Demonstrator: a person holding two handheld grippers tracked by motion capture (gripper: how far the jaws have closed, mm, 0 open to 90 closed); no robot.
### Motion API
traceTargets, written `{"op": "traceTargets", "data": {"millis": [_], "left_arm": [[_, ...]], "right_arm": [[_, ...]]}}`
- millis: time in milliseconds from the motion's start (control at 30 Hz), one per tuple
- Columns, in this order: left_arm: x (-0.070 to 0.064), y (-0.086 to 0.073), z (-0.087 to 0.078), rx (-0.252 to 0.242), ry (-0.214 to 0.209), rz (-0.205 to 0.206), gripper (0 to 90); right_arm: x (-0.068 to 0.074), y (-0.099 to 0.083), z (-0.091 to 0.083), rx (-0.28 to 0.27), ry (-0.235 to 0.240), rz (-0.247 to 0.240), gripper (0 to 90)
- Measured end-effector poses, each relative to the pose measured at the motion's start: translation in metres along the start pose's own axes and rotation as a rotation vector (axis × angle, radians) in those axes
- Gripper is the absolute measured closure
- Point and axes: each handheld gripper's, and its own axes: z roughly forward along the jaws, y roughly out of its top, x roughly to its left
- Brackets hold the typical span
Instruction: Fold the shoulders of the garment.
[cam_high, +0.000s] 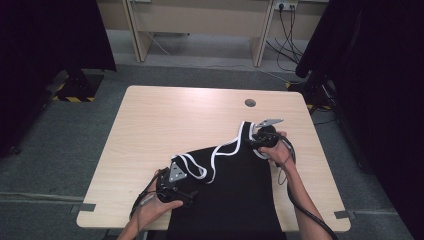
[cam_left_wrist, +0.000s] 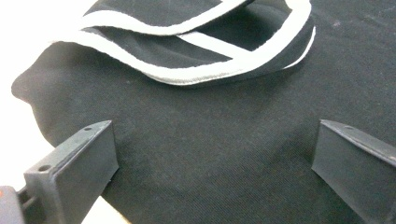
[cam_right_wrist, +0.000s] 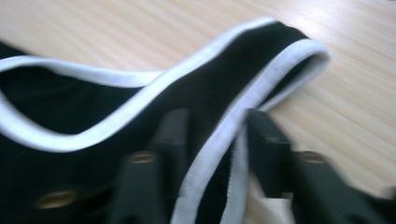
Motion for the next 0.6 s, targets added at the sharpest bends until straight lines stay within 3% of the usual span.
{"op": "traceTargets", "data": {"millis": [100,200,300,467,533,600], "left_arm": [[0.0,0.0,0.0,0.0,0.0,0.0,0.0],[0.0,0.0,0.0,0.0,-0.001,0.0,0.0],[0.0,0.0,0.0,0.0,-0.001,0.0,0.0],[0.0,0.0,0.0,0.0,0.0,0.0,0.0],[0.0,0.0,0.0,0.0,0.0,0.0,0.0],[0.0,0.0,0.0,0.0,0.0,0.0,0.0]], "right_arm": [[0.0,0.0,-0.001,0.003,0.034,-0.011,80.6],[0.0,0.0,-0.004,-0.024,0.044,-0.039,82.1],[0.005,0.001,-0.019,-0.077,0.048,-0.066,82.3],[0.031,-0.009,-0.051,-0.184,0.056,-0.146,80.6],[0.045,-0.018,-0.06,-0.2,0.046,-0.193,75.8],[0.057,-0.028,-0.066,-0.204,0.057,-0.196,66.4]]}}
